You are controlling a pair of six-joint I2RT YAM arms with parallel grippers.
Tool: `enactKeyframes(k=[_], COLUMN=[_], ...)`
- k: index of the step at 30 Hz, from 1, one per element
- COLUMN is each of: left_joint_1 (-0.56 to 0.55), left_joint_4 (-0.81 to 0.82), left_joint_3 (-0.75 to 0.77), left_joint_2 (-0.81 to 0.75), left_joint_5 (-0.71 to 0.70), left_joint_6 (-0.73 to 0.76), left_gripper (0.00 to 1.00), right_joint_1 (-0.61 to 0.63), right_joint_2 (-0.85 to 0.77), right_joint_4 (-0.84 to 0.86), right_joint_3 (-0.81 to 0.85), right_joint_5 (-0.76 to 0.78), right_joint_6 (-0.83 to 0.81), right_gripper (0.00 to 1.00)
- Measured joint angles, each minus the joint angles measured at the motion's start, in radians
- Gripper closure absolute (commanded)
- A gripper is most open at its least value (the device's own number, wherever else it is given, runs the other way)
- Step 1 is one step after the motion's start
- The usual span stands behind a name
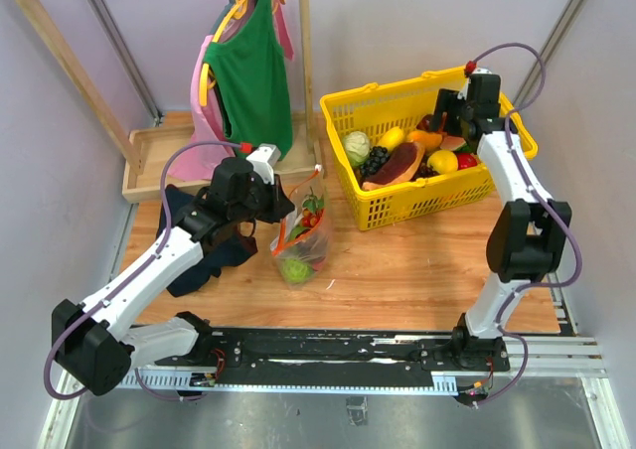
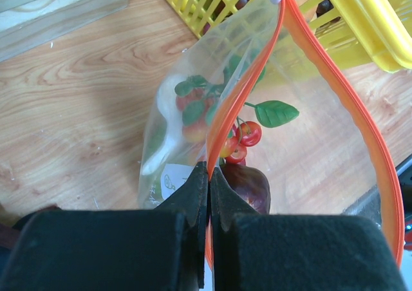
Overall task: Place the food in the zip-top bag and seal the zipper
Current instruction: Place the fake vegetable in the zipper food storage bag.
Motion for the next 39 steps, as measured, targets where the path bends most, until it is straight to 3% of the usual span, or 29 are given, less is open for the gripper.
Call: enactKeyframes(k=[10,16,26,39], left_joint_1=[0.006,0.009,0.017,0.019], left_joint_4=[0.000,0.000,0.002,0.008], left_joint_3=[0.000,0.000,-0.003,-0.006], left_joint_2=[-0.018,-0.032,-0.051,-0.064], left_joint_5=[0.005,0.005,0.027,0.058], left_joint_6=[0.000,0.000,-0.001,-0.002], left_gripper=[0.99,1.00,1.00,0.99], right_joint_1=[0.012,0.082,0.335,0.641], right_joint_2=[-0.227,-0.354,-0.526,-0.613], right_joint_4=[-0.016,-0.032,-0.067,-0.069], right_joint_3=[-0.094,-0.135,-0.170,-0.229], right_joint_5=[-0.005,-0.012,-0.011,-0.040], right_joint_6=[0.008,0.013,-0.011,-0.111], right_gripper=[0.46,0.46,0.46,0.46])
